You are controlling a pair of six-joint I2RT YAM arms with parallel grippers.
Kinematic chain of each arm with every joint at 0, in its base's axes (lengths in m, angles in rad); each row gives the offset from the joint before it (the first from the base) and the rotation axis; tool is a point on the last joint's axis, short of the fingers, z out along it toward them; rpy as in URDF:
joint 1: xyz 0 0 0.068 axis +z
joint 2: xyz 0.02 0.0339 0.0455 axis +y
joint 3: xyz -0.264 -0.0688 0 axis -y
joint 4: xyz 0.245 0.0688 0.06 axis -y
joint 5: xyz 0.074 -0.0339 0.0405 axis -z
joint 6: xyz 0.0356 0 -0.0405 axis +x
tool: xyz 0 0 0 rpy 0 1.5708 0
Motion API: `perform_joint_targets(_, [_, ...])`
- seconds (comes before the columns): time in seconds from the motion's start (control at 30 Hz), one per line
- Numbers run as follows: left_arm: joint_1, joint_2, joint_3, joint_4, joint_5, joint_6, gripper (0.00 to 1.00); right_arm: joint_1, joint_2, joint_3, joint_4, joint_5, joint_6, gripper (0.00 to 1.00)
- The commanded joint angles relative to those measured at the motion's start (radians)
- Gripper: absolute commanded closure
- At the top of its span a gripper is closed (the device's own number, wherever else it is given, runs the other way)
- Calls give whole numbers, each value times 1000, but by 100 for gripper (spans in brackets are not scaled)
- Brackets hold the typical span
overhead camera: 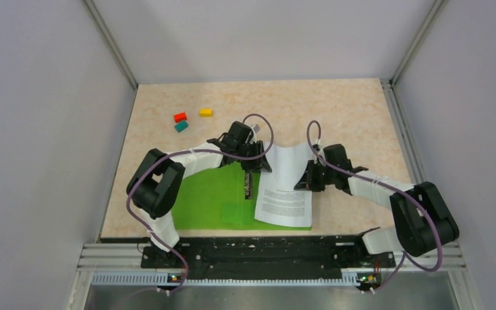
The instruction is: Put the files into the folder
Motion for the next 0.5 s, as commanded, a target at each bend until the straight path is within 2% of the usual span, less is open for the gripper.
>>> perform_joint_targets(0.0, [2,-59,-6,-10,-43,65,60,8,62,4,112,-17,-50,100])
perform_joint_targets(0.47, [4,-127,-45,-47,-67,100,70,64,98,87,77,40,-109,100])
